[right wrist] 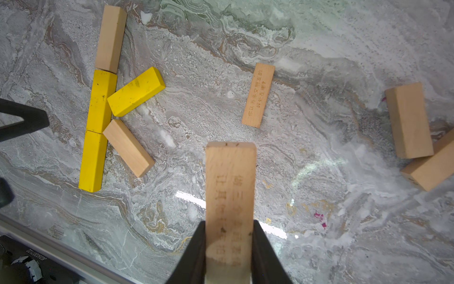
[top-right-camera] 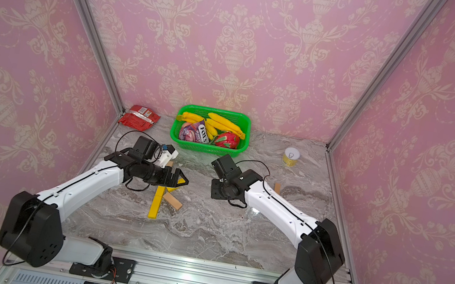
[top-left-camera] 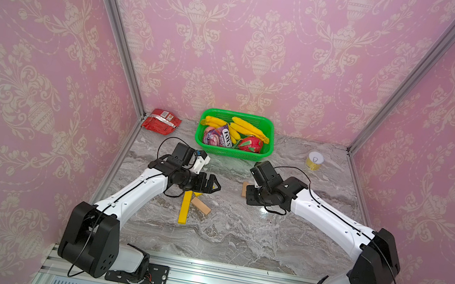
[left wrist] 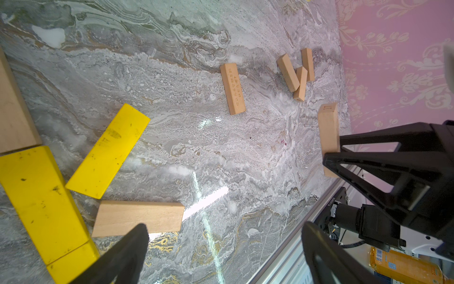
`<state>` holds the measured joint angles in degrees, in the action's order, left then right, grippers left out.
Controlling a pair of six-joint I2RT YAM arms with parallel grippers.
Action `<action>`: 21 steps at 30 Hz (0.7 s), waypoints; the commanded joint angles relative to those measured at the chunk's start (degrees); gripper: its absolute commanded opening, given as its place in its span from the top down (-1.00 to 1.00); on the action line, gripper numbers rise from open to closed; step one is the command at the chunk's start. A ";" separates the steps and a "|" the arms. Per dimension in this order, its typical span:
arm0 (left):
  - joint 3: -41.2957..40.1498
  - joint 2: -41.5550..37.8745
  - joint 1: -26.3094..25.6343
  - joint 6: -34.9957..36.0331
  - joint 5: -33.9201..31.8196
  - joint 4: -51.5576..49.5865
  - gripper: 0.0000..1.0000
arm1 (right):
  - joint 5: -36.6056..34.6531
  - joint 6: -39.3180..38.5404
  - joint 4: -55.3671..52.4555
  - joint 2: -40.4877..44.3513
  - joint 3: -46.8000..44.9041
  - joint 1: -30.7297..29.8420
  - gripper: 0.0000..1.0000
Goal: Assemble the letter k with building blocks
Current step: Assemble the building block at the center of the board.
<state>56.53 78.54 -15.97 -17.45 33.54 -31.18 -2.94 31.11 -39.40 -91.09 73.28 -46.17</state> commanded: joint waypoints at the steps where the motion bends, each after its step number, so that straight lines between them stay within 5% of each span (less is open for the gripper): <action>1: 0.89 0.55 0.37 1.72 -0.38 -1.43 -0.98 | -0.63 3.10 1.34 1.28 -2.76 -0.71 0.47; 12: 3.00 2.23 2.93 -1.40 3.42 -0.36 -0.99 | -7.15 10.35 3.19 -3.91 -3.53 -2.54 0.47; 21: 3.92 2.67 3.05 -1.27 -1.48 -4.73 -0.98 | -7.63 12.27 8.63 -11.20 -3.65 -3.57 0.47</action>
<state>58.78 80.79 -13.23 -18.17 34.54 -32.69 -8.80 41.25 -31.92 -100.01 69.12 -48.99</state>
